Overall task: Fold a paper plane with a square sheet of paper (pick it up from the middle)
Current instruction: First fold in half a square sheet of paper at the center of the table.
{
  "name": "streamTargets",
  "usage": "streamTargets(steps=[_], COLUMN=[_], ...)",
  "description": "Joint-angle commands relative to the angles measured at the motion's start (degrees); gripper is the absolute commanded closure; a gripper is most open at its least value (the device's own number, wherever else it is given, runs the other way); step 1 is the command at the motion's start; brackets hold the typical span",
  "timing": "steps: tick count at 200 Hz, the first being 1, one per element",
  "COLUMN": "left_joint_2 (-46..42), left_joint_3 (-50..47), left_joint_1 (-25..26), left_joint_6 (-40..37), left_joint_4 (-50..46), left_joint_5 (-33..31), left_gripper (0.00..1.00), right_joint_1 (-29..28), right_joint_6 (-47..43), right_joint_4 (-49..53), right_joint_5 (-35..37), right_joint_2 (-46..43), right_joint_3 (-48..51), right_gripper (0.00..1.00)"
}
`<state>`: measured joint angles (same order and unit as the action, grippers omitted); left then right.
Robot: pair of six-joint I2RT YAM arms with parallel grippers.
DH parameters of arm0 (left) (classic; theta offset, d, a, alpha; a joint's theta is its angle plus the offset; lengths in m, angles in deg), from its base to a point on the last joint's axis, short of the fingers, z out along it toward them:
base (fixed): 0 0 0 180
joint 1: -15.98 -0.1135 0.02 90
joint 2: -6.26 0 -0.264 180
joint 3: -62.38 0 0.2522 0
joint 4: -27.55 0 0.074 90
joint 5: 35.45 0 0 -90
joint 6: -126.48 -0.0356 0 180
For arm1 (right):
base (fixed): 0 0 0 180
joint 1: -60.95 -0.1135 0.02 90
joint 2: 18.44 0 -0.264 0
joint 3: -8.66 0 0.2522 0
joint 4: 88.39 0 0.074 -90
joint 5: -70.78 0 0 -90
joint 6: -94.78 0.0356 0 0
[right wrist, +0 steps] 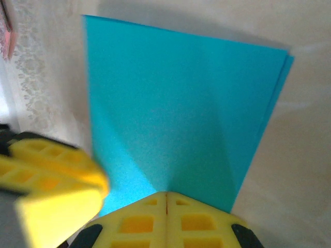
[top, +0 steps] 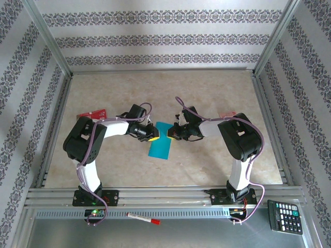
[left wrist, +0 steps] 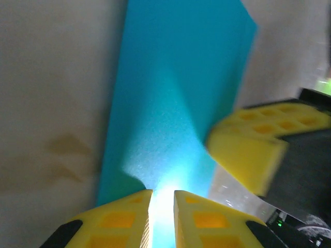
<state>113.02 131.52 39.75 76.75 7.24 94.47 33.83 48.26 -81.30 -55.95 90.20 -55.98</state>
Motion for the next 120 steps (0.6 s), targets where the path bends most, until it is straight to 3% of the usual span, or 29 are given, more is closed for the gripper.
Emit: streamTargets(steps=[1, 54, 120], left_joint_2=[2.0, -2.2, 7.4], left_joint_3=[-0.8, 0.9, 10.2], left_joint_1=[-2.8, -3.1, -3.0], left_joint_6=[-2.6, 1.2, -3.6], left_joint_4=[0.6, 6.0, -2.4], left_joint_5=[-1.1, 4.1, -1.8], left_gripper=[0.83, 0.8, 0.8], right_joint_1=[1.8, 2.0, 2.0], right_joint_6=[-2.3, -2.3, -2.3], right_joint_4=[10.2, 10.5, 10.6], right_joint_5=[9.7, 9.5, 9.4], right_joint_2=[3.9, 4.3, 4.2], right_joint_3=[2.7, 2.4, 2.2], right_gripper=[1.0, 1.0, 1.0])
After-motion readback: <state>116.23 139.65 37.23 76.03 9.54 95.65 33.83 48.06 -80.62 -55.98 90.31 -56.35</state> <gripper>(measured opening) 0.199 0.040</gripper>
